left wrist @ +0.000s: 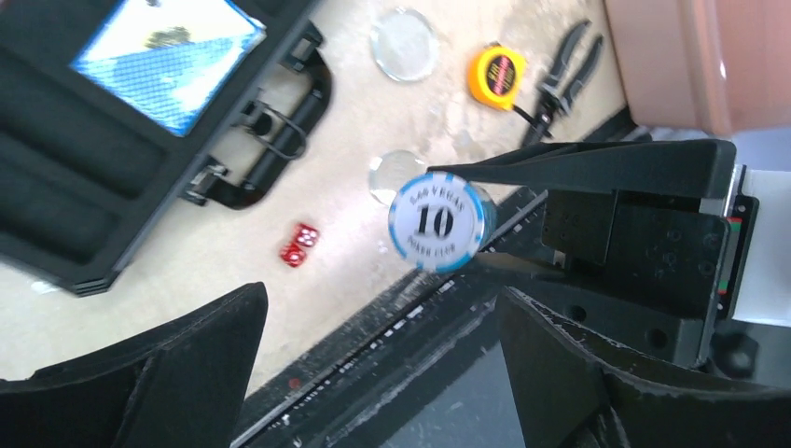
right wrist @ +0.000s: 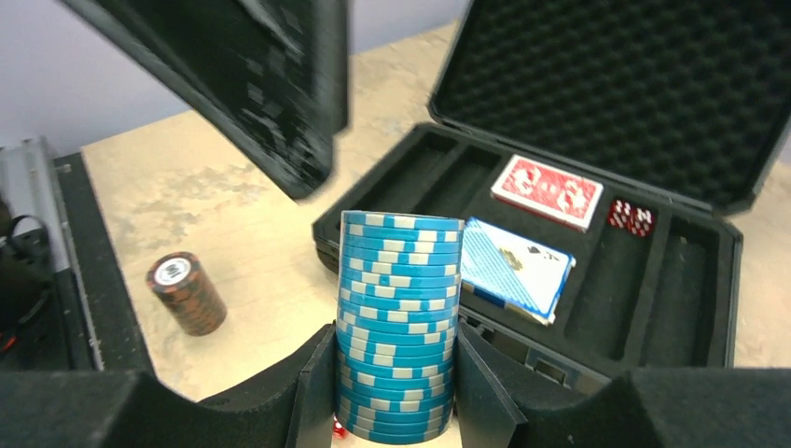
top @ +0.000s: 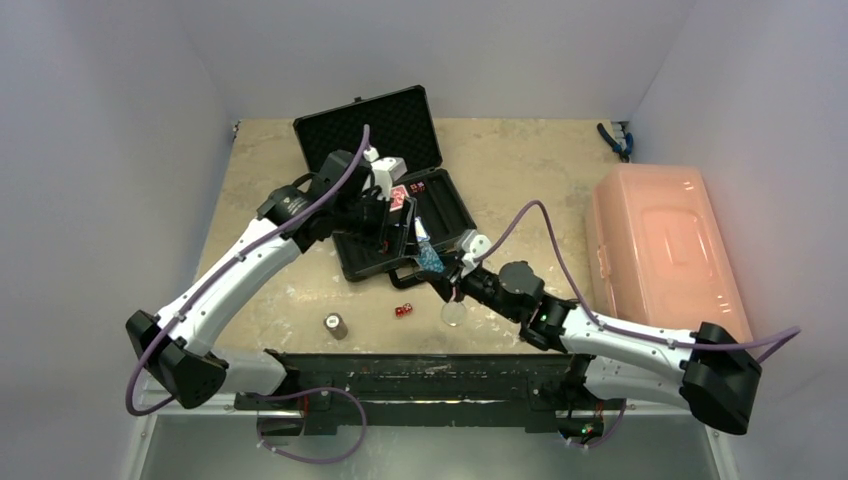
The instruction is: Pack up texas hold em set
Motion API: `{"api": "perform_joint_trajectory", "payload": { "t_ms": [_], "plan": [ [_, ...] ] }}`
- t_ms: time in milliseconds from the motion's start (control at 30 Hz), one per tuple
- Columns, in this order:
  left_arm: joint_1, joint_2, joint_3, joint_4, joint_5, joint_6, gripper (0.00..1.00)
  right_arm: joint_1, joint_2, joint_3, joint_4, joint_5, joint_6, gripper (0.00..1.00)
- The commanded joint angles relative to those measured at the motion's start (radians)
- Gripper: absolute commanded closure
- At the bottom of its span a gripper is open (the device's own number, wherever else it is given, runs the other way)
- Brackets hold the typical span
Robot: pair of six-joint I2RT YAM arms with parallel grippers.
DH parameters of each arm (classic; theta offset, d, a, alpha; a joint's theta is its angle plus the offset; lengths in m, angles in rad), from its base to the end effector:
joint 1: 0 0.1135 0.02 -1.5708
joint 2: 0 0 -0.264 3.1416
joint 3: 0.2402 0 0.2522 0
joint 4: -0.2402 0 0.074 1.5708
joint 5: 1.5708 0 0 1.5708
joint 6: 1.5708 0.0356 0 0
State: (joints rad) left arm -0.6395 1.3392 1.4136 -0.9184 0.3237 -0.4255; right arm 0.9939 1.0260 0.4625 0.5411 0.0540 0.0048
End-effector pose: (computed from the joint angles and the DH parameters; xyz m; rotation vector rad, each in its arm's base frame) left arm 0.2105 -0.1707 0.3680 0.4287 2.5122 -0.8489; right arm 0.1281 0.1933 0.2567 -0.7410 1.4655 0.7297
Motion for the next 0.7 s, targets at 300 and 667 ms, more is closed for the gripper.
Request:
{"api": "perform_joint_trajectory", "payload": {
  "t_ms": [300, 667],
  "plan": [
    [0.027, -0.235, -0.128, -0.025, -0.378, -0.014, 0.09, -0.018, 0.205, 0.265, -0.074, 0.222, 0.179, 1.00],
    [0.032, -0.350, -0.274, -0.020, -0.465, -0.051, 0.10, -0.171, 0.381, 0.451, -0.252, 0.125, 0.272, 1.00]
  ]
}}
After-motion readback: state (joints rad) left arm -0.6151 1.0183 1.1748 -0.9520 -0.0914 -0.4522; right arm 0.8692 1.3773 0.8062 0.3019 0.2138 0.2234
